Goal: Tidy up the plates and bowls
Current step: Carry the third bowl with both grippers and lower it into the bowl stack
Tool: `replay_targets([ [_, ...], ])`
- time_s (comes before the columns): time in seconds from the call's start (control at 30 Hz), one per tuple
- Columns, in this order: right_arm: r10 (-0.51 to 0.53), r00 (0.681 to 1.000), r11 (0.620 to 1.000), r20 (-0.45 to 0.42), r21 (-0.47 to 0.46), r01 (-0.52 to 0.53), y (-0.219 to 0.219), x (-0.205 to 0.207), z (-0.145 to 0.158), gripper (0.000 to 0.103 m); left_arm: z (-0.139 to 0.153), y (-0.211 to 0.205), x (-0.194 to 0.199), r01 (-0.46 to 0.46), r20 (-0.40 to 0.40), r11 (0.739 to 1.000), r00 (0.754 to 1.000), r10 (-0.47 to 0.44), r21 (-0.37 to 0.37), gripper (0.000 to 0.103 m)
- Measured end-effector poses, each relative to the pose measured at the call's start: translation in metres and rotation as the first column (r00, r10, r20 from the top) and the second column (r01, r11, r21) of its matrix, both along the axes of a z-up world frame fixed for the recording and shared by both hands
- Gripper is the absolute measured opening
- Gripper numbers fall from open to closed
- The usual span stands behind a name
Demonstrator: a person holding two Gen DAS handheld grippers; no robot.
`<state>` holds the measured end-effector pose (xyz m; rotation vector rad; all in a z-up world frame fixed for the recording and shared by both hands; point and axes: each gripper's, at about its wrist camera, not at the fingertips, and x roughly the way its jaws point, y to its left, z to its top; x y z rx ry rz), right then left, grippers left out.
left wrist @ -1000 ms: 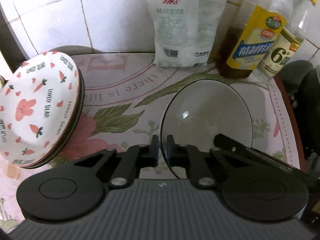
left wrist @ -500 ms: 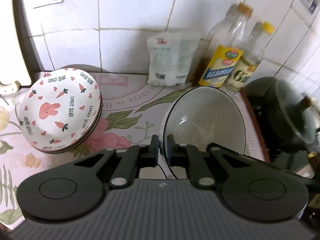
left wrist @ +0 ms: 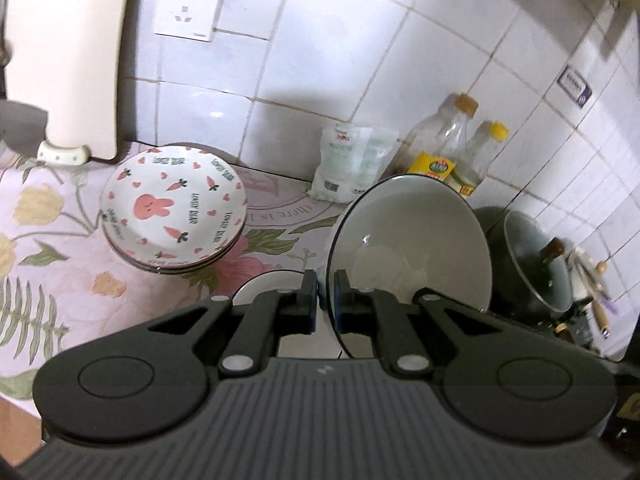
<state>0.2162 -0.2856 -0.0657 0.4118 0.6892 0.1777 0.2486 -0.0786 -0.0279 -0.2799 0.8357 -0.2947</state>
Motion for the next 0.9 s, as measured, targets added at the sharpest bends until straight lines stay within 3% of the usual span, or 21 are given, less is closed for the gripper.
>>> replay_targets([
  [0.3,0.036,0.999,0.999,-0.034,0.006,-0.036,0.026,-0.016,-0.004,0.018,-0.011,0.028,-0.026,-0.029,-0.004,1.0,1.0,0.029,-0.011,0.007],
  [0.43,0.039,0.998,0.999,-0.054,-0.005,-0.039,0.033,-0.017,-0.012,0.018,-0.022,0.027,-0.03,-0.036,-0.004,0.999,0.999,0.036,0.036,0.007],
  [0.9,0.061,0.997,0.988,-0.05,-0.142,-0.068,0.046,0.005,-0.035,0.018,-0.071,0.033,-0.002,-0.059,-0.106,0.998,0.993,0.058,-0.01,0.007],
])
